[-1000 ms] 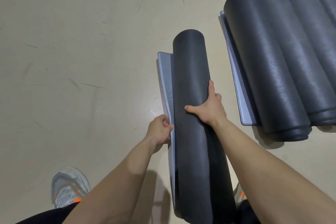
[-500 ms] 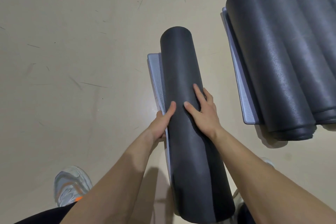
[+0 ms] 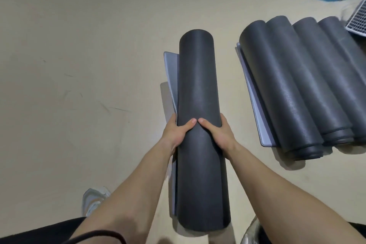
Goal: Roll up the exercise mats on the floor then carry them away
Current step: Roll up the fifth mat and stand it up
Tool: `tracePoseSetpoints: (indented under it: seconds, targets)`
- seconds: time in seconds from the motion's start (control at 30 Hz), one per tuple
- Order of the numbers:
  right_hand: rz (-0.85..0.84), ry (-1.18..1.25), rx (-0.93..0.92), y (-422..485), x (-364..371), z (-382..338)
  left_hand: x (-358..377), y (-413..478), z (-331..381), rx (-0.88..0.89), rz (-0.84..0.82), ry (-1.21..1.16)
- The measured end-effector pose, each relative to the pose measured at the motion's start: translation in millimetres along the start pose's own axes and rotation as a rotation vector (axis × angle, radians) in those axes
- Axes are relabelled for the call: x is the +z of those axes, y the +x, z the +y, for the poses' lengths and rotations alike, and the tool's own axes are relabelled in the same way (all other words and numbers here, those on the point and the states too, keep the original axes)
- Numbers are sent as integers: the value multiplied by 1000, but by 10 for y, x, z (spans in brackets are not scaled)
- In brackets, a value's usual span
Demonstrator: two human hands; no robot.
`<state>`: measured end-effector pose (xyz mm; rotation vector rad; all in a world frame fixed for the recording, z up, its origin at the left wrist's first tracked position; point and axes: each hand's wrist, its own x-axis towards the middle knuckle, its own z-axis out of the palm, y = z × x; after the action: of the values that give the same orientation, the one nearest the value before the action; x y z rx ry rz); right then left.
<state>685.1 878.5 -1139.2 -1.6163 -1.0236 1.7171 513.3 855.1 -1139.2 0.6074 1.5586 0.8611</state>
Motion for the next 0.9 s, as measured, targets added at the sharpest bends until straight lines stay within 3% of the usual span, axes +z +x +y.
tracePoseSetpoints:
  seconds: [0.27, 0.43, 0.77, 0.9]
  targets:
    - [28, 101, -231, -814, 171, -1294, -235, -1013, 1500, 268, 41, 122]
    - [34, 125, -310, -1006, 172, -1772, -254, -1273, 2032, 344, 46, 145]
    - [94, 98, -241, 480, -106, -1832, 139, 282, 2096, 339, 14, 121]
    - [94, 152, -179, 559, -331, -1874, 373, 440, 2135, 279, -11, 119]
